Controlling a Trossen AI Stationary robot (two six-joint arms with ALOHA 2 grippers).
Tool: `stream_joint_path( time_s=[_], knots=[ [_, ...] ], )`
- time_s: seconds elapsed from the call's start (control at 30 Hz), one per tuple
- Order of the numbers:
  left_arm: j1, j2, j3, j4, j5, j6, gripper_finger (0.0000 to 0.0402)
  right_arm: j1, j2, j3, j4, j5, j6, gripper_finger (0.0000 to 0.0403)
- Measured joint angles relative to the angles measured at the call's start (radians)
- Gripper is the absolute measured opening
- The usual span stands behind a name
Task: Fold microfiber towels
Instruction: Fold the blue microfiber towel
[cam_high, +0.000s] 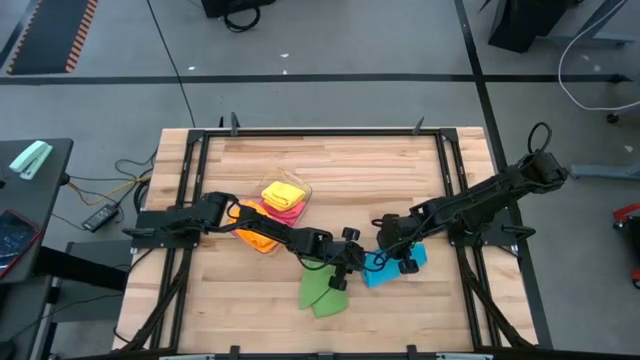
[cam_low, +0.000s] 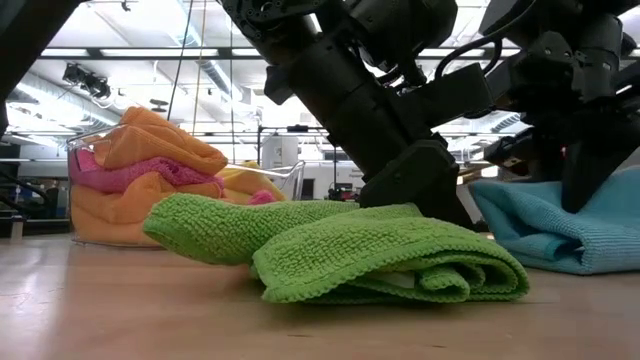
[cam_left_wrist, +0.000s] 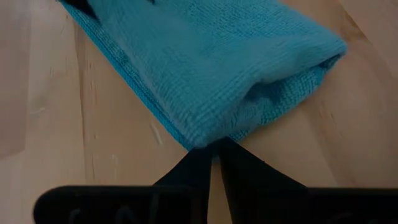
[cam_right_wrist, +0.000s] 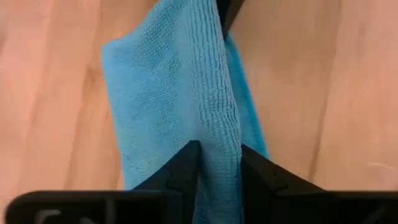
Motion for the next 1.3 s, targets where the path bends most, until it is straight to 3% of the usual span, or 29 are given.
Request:
stream_joint_path(
  time_s=[0.27,0.53,0.7,0.83,1.03,1.3],
  knots=[
    [0.0,0.0,0.0,-0.002,0.0,0.0,0.0041,0.0,0.0,0.0,0.0,0.058,-0.025,0.0146],
    [0.001,-0.012,-0.001,-0.029,0.0,0.0,0.004,0.005,-0.003,0.096,-0.195,0.08,0.002,0.0151],
    [-0.005,-0.017,-0.001,-0.061,-0.006,-0.019,0.0045,0.049,-0.004,0.08,-0.177,0.069,0.008,0.015],
    [-0.012,-0.018,-0.001,-0.065,-0.004,-0.014,0.0044,0.079,-0.004,0.042,-0.067,0.08,0.031,0.015],
    [-0.017,-0.047,-0.002,-0.102,0.001,0.01,0.004,0.091,-0.004,0.026,-0.096,0.084,0.069,0.015],
    [-0.021,-0.071,-0.002,-0.15,0.001,0.015,0.0069,0.095,-0.004,-0.003,0.038,0.142,0.05,0.0149]
  ],
)
